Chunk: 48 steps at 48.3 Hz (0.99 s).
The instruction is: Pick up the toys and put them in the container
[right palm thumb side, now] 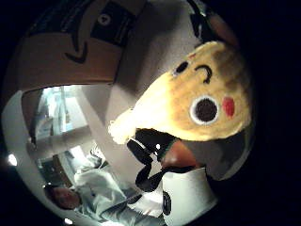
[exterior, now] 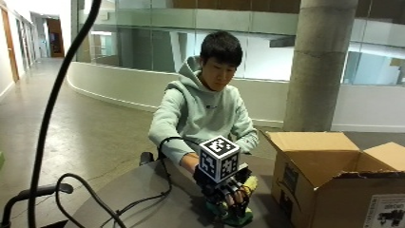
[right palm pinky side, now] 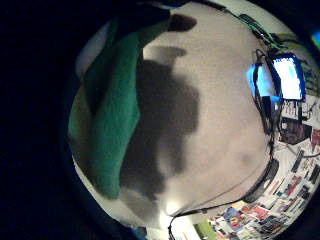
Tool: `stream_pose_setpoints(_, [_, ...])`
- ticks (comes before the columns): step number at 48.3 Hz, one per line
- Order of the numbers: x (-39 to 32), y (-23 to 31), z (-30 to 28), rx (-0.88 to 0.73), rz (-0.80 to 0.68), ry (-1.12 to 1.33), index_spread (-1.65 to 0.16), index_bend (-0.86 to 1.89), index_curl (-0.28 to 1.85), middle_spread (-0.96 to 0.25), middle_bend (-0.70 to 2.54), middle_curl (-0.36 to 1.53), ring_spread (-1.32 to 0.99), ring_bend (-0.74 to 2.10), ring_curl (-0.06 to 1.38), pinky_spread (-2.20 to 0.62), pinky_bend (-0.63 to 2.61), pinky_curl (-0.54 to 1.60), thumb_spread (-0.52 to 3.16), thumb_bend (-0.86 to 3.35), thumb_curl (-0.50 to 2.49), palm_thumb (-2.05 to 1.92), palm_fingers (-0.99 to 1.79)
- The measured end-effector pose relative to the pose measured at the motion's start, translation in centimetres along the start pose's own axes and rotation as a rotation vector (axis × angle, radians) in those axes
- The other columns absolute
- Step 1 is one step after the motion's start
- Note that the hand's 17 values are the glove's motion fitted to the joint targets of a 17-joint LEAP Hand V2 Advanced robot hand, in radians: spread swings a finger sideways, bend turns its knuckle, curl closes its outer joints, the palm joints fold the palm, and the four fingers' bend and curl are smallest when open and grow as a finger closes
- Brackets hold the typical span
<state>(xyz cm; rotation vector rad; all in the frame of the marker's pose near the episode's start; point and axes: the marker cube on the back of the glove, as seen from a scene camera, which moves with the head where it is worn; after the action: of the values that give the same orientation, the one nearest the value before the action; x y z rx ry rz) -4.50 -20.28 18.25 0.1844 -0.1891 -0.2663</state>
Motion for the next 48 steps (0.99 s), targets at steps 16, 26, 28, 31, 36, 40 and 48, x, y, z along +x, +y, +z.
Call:
stream_pose_setpoints(16, [0.3,3.2,1.5,0.209,-0.069,0.084,-0.15,0.58,0.56,-0.13,0.85,0.55,-0.24,1.03,0.4,-0.23,0.66,0.35,1.18,0.01,0.32,0.16,1.17])
stream_pose_setpoints(26, [-1.5,6.4,1.2,0.24,-0.1,0.023,-0.11,0.84,0.67,-0.14,1.05,0.66,-0.26,1.29,0.53,-0.34,0.93,0.51,1.32,0.1,0.35,0.34,1.33])
stream_pose_setpoints(28, [-2.2,7.4,1.0,0.184,-0.113,0.009,-0.11,0.88,0.69,-0.14,1.09,0.68,-0.26,1.31,0.54,-0.35,0.97,0.53,1.34,0.11,0.36,0.36,1.3])
stream_pose_setpoints(31, [-3.5,9.0,0.5,0.092,-0.139,-0.014,-0.11,0.91,0.72,-0.14,1.15,0.71,-0.26,1.35,0.56,-0.37,1.01,0.56,1.36,0.1,0.35,0.36,1.26])
stream_pose_setpoints(36, [-5.7,11.6,-0.6,0.012,-0.163,-0.024,-0.11,0.96,0.75,-0.13,1.24,0.74,-0.26,1.39,0.58,-0.39,1.07,0.6,1.38,0.09,0.35,0.36,1.21])
stream_pose_setpoints(40, [-6.6,12.6,-3.0,-0.022,-0.159,-0.078,-0.11,1.0,0.77,-0.12,1.28,0.75,-0.26,1.42,0.59,-0.4,1.09,0.63,1.39,0.08,0.35,0.36,1.19])
stream_pose_setpoints(48, [-8.2,12.9,-10.6,0.025,-0.141,-0.192,-0.11,1.05,0.8,-0.11,1.34,0.77,-0.26,1.46,0.61,-0.41,1.12,0.67,1.4,0.08,0.36,0.39,1.15])
